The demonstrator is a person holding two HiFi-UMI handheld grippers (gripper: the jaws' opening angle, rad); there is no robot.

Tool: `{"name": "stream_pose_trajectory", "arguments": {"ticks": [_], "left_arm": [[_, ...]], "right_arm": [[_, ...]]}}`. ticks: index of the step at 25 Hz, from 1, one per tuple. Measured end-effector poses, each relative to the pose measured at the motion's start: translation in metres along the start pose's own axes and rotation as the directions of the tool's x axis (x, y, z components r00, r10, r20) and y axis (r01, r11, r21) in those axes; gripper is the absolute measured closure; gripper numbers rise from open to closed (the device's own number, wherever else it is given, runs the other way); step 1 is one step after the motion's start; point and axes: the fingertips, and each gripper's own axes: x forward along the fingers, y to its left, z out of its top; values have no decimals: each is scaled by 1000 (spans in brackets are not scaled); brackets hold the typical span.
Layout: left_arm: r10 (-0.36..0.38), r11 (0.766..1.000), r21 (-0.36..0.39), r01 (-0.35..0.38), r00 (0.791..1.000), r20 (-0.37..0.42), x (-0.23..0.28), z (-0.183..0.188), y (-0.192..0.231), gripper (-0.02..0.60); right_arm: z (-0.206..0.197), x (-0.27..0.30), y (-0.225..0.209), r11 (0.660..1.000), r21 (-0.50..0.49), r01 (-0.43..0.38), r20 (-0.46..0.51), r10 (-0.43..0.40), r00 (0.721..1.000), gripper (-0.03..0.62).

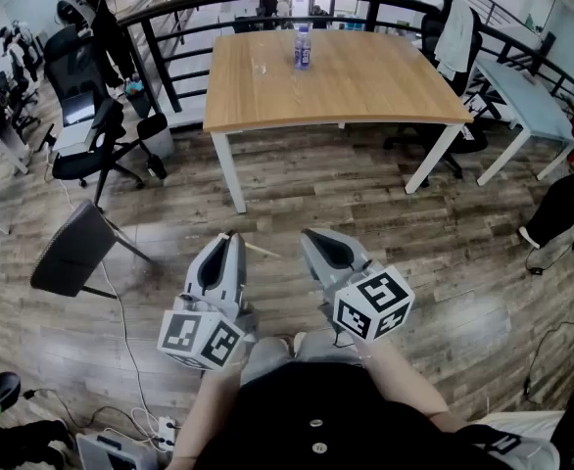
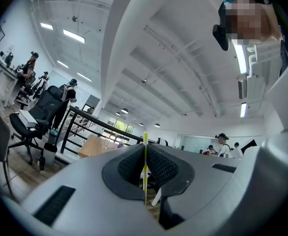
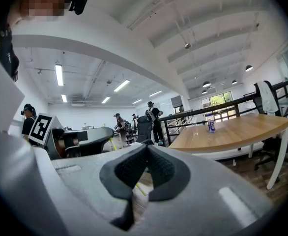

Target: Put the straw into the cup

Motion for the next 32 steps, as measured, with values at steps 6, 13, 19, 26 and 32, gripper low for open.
{"name": "stream_pose_trajectory", "arguments": {"ticks": [6,13,19,26,32], "left_arm": [[4,1000,-6,-4,1000,-12,9,-3,1,554],[-1,1000,1,1,1000,-26,20,-14,-8,554],[14,1000,-13,-15,1000,-22,35,-29,-15,554],[16,1000,-11,-16,1000,-23,61,-38,-18,554],[32,999,-22,-32,999,-8,93,-36,6,554]], "right_arm": [[1,1,-5,1000,10,-18,-7,18,1000,597],[2,-1,-16,997,69,-40,38,38,999,595],[-6,-8,-29,992,87,-91,39,88,995,595],[-14,-8,-58,990,111,-82,12,81,997,595],[-14,22,-84,991,111,-73,0,74,997,595]]}}
